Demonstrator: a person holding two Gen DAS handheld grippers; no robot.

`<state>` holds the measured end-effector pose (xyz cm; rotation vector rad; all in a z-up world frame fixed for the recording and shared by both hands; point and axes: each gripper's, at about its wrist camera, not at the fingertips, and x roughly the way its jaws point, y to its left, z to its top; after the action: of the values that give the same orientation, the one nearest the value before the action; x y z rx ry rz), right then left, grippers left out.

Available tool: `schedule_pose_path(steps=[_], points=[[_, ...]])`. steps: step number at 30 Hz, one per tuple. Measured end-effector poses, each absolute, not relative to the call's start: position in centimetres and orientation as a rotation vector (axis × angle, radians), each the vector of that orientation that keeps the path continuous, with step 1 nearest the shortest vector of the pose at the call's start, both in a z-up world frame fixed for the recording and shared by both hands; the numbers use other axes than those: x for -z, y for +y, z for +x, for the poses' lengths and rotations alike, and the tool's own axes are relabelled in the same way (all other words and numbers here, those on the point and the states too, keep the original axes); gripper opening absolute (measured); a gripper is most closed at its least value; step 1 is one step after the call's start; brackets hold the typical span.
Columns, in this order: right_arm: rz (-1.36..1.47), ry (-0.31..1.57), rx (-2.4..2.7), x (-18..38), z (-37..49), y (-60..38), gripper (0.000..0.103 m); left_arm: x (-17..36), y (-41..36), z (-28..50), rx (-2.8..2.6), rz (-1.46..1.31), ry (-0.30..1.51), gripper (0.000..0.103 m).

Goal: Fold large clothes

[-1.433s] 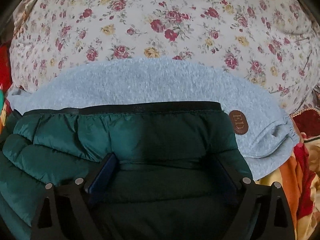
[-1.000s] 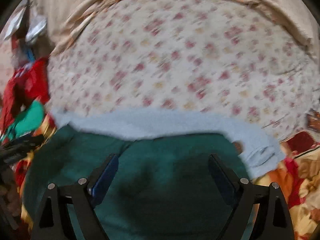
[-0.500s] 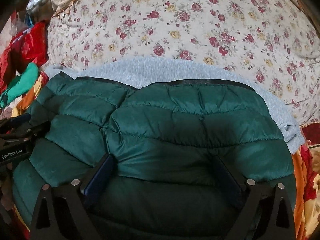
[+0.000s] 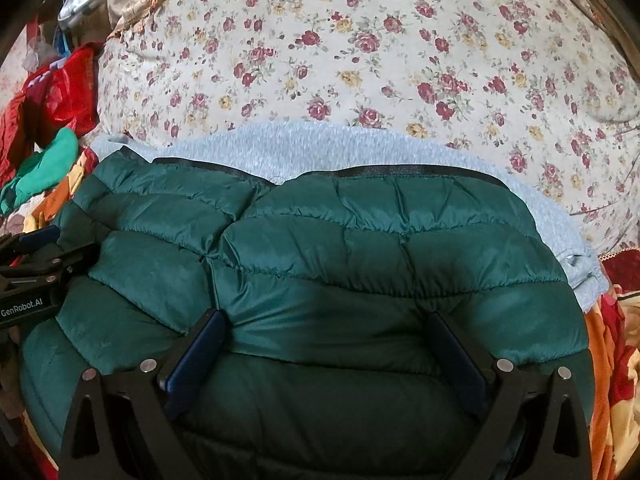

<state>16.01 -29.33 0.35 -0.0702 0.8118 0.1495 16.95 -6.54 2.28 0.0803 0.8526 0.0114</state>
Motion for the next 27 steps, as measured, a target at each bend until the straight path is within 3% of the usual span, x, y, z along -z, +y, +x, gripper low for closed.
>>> schedule_pose_path(steps=[10, 14, 20, 27], points=[[-0.068, 0.81, -0.151, -0.3, 16.0, -29.4, 0.101, -3.9, -5.2, 15.8, 0.065, 0.01, 0.836, 0.089], [-0.068, 0.807, -0.151, -0.3, 16.0, -29.4, 0.101, -6.0, -0.4, 13.3, 0.054, -0.1, 0.74, 0.089], [-0.066, 0.805, -0.152, -0.4, 16.1, -29.5, 0.101, -3.0, 7.2, 11.7, 0.077, -0.376, 0.805, 0.089], [-0.063, 0.797, -0.152, -0.4, 16.1, -29.6, 0.101, -0.5, 6.4, 13.9, 0.178, -0.379, 0.885, 0.091]])
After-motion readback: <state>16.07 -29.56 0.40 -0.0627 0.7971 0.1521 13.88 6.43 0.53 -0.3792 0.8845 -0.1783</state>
